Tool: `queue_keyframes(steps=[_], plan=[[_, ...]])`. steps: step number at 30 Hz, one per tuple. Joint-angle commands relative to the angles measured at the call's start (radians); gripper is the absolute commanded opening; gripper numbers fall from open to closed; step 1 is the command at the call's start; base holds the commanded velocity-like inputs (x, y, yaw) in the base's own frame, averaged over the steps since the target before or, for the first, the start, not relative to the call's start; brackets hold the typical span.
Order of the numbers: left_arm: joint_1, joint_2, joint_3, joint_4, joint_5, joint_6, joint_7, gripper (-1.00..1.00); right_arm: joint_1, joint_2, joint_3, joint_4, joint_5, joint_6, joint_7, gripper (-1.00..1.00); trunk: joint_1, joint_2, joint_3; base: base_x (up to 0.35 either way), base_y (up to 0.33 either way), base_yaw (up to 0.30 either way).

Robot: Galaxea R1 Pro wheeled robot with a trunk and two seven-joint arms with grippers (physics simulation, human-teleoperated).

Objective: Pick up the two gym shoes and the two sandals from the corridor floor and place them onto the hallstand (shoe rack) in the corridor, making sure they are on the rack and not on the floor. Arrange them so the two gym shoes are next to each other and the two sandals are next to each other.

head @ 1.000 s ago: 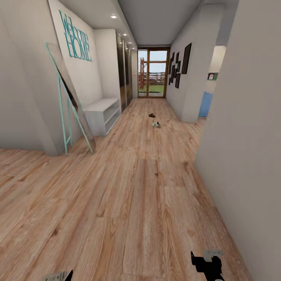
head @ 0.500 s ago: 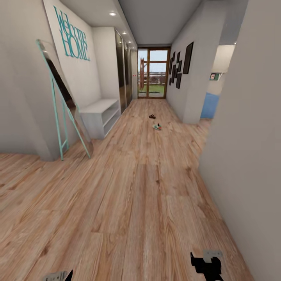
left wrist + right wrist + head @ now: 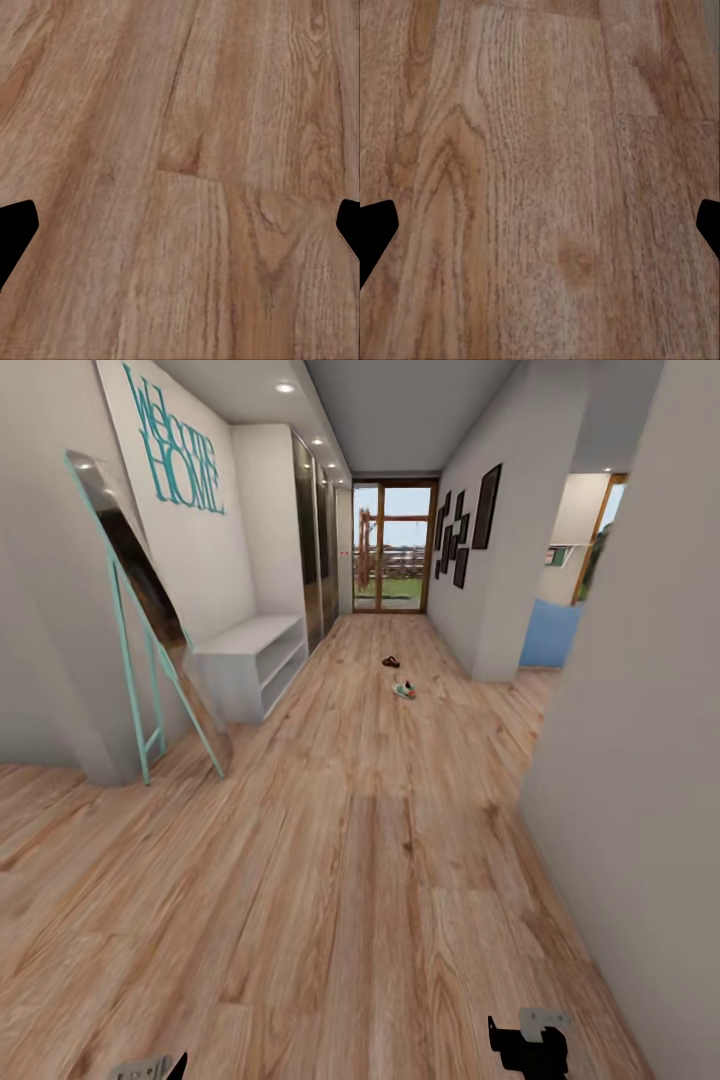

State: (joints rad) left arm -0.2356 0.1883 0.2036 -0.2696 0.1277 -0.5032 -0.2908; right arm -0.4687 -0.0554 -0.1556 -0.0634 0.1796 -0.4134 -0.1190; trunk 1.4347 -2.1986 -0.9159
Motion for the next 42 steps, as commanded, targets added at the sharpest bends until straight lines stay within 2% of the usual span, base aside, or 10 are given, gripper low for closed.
queue_keyframes(steps=[1, 42], plan=[[-0.001, 0.000, 0.002, 0.001, 0.010, 0.000, -0.010, 1.00, -0.001, 0.000, -0.007, 0.001, 0.010, -0.003, -0.004, 1.00, 0.000, 0.000, -0.001, 0.338, 0.000, 0.000], [-0.001, 0.000, 0.002, 0.001, 0.010, 0.000, -0.010, 1.00, 0.001, 0.001, -0.009, -0.006, 0.005, -0.004, -0.005, 1.00, 0.000, 0.000, -0.001, 0.337, 0.000, 0.000]])
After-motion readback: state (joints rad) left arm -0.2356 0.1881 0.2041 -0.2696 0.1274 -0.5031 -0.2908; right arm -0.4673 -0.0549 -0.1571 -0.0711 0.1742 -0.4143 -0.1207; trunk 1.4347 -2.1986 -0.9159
